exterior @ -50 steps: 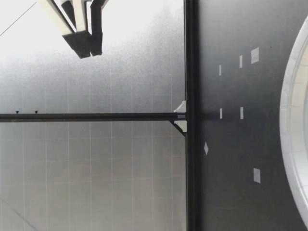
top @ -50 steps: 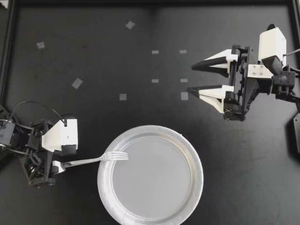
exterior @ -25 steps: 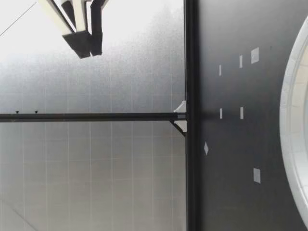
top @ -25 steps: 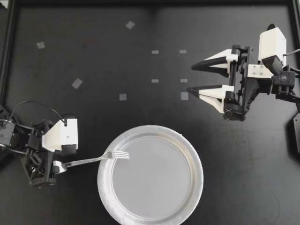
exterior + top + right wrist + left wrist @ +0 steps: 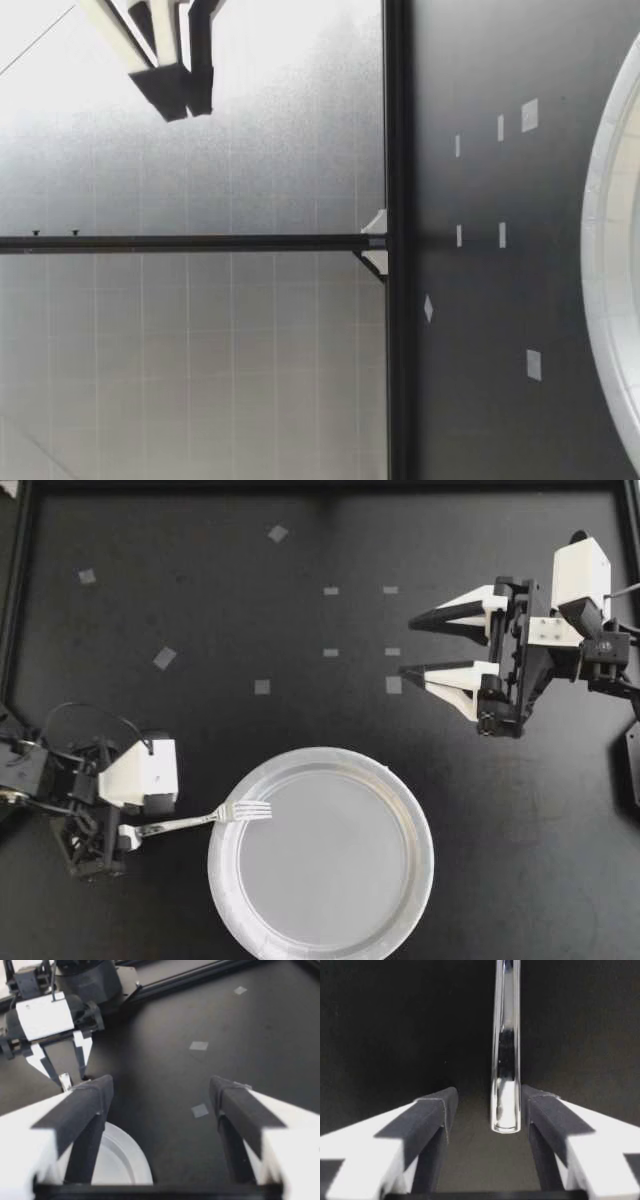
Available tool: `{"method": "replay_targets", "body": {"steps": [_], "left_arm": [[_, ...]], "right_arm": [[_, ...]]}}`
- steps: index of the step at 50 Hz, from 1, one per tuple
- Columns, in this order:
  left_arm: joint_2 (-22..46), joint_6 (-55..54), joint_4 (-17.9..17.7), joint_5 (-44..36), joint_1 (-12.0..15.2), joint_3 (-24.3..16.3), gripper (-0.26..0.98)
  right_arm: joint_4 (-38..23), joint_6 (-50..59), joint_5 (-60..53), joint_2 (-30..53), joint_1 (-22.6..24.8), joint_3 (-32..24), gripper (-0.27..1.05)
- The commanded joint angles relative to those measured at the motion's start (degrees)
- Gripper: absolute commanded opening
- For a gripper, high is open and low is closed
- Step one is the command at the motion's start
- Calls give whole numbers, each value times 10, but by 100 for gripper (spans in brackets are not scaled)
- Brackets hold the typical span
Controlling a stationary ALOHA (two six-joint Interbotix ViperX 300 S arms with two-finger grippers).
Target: Pick up the fork and place it on the plate.
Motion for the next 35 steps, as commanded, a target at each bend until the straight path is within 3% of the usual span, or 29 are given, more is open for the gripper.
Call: {"method": "replay_targets", "body": {"steps": [1, 20, 35], "left_arm": [[2, -1, -2, 1, -2, -6, 55], [-8, -1, -1, -4, -2, -6, 56], [-28, 1, -1, -4, -2, -11, 75]], "right_arm": [[1, 2, -2, -3, -4, -6, 71], [1, 11, -2, 7, -4, -9, 71], [1, 12, -2, 8, -4, -9, 71]]}}
